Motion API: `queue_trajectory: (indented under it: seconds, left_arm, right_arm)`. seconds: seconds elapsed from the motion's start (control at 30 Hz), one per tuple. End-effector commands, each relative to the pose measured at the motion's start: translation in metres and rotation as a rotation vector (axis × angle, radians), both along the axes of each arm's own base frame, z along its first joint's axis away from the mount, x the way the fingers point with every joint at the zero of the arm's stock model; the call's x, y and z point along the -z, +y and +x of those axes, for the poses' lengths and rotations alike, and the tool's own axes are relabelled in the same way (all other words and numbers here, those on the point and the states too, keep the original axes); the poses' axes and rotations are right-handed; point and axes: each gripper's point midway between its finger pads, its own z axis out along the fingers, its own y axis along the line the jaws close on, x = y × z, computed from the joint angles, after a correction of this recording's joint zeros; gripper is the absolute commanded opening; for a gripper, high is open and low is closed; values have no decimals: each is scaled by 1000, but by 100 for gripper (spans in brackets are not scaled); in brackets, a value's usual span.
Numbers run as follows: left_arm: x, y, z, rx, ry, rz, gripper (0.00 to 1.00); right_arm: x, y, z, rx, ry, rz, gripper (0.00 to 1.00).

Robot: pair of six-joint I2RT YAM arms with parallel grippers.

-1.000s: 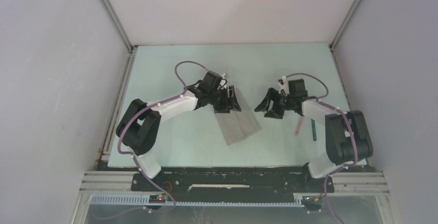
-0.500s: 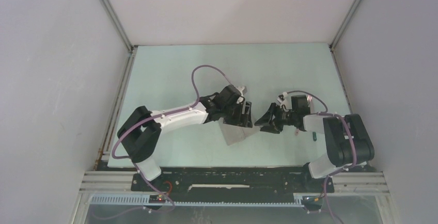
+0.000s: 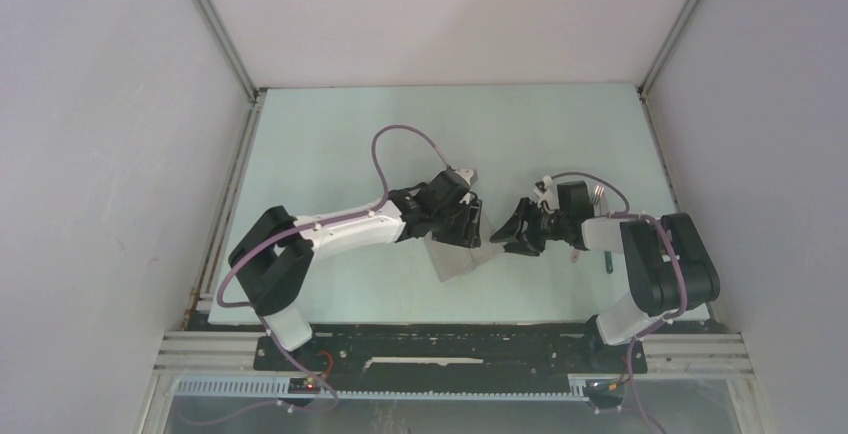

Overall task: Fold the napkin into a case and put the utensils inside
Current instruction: Pick up the 2/3-rectangle-folded napkin at the center of the board.

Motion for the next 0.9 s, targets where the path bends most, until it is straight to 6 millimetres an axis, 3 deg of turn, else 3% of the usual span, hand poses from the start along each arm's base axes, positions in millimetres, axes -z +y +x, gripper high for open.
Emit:
queue_trajectory:
  seconds: [0.0,0.27,0.37,0.43,0.53,0.63,0.73,0.87]
  left_arm:
    - [0,1,3,4,-52,33,62]
    - [-12,0,4,-9,-64,3,61]
    - [-12,-1,5,-11,-68,-3,61]
    - [-10,-4,5,-8,-73,-5,61]
    - [-3,-7,6,-3,-93,5,69]
    - [1,-9,8,-6,-139,32,73]
    - [2,-14,14,-17,-207,72,75]
    - [4,-25,16,-9,-276,121,69]
  right_arm:
    - [1,-9,8,9,-43,-91,65]
    - [6,-4,7,-3,-35,-96,64]
    - [2,3,5,-27,-31,-52,50]
    - [-8,8,5,-32,-40,-18,35]
    - [-25,13,6,-26,-70,-8,15]
    - [-36,16,3,-12,-54,-9,13]
    - [-41,20,3,6,-20,21,1]
    - [-41,27,2,17,37,66,0]
